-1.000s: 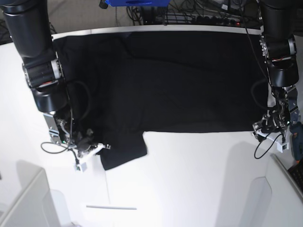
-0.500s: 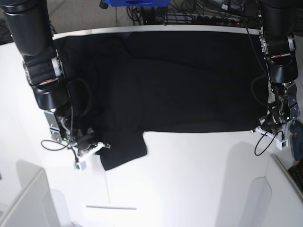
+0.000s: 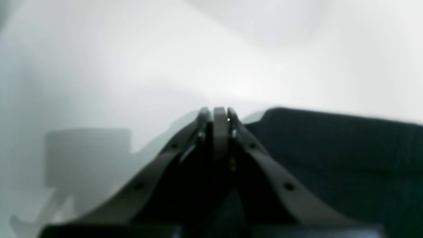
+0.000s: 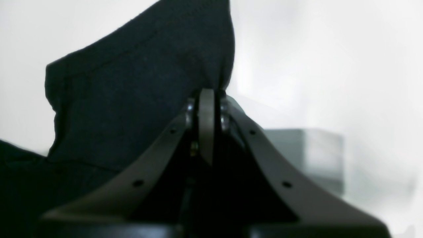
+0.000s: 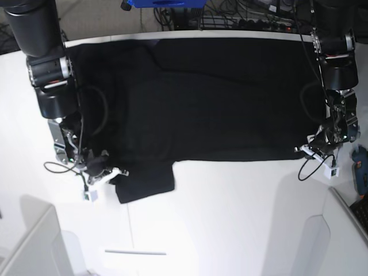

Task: Fold the T-shirt properly

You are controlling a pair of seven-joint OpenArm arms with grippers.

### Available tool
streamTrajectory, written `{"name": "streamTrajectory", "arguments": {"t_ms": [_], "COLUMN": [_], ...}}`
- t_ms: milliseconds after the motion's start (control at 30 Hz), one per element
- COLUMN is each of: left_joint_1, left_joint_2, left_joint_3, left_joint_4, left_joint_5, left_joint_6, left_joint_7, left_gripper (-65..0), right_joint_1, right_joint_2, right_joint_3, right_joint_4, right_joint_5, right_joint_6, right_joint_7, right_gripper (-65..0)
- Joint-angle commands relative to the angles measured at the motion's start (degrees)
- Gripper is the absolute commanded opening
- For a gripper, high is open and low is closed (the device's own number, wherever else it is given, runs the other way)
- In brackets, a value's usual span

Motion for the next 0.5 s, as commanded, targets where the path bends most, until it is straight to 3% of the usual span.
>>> {"name": "streamTrajectory", "arguments": {"t_ms": [0,167,467], "left_joint_1": [-1.0,1.5,3.9], "left_joint_2": [-1.1,-0.9,-0.7], "left_joint_3": [-0.8,-11.1,-12.3], "left_joint_4": [1.8,8.3,17.0], "left_joint_5": [0.1,0.1,0.1], "left_joint_6": [-0.1,-0.4,-0.4], "left_joint_7": [1.8,6.9,11.4], "left_gripper": [-65.0,-65.0,-65.0], "right_joint_1": [1.7,1.3,-1.9], "right_joint_2": [0.1,0.1,1.3], "right_joint_3": [0.3,0.4,0.5], "right_joint_4": [1.6,1.9,9.4], "right_joint_5": [0.6,0.6,0.8], "right_joint_6": [0.5,0.5,0.2], "right_joint_7": [0.9,0.6,0.6], "right_gripper": [-65.0,-65.0,-65.0]}}
